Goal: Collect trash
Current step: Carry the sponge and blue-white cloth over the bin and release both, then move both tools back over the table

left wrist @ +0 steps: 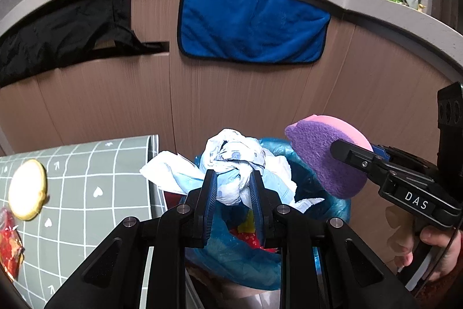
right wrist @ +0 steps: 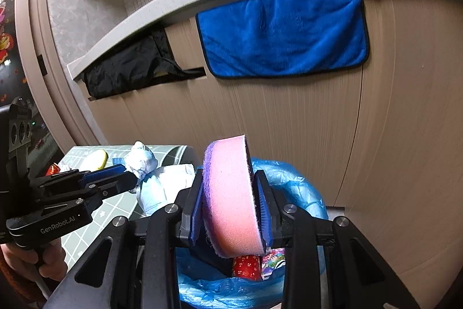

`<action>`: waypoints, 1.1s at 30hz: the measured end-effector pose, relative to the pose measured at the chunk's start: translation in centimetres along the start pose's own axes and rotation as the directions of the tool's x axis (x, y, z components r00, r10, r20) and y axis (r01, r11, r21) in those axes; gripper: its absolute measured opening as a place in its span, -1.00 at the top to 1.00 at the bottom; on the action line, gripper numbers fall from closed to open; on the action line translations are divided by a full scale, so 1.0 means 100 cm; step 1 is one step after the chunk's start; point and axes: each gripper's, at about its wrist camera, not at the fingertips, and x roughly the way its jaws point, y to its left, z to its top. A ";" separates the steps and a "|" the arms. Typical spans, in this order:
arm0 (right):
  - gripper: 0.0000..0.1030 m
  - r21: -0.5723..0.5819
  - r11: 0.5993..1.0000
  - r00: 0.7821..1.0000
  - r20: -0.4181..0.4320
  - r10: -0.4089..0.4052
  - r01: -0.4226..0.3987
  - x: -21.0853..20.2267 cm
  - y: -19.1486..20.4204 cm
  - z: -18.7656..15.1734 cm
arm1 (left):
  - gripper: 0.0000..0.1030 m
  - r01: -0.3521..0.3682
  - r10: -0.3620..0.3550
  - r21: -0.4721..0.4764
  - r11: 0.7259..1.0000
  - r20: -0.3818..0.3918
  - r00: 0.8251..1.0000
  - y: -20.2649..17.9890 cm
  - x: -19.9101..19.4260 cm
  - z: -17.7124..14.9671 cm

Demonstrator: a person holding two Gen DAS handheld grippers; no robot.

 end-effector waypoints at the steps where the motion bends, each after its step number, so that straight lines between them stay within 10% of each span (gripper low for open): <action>1: 0.42 0.003 1.000 1.000 -0.007 -0.003 0.003 0.003 -0.001 -0.001 | 0.53 0.001 -0.001 -0.006 1.000 -0.010 1.000 0.002 0.004 0.000; 14: -0.05 0.020 1.000 1.000 -0.008 -0.006 0.006 0.007 -0.003 -0.004 | 0.20 0.104 -0.108 -0.110 0.988 -0.030 0.994 0.022 0.014 -0.002; 33: -0.04 -0.103 0.994 0.998 -0.053 0.028 -0.034 0.018 0.114 0.003 | 0.20 -0.214 0.220 -0.239 0.947 -0.004 0.976 0.195 -0.122 -0.068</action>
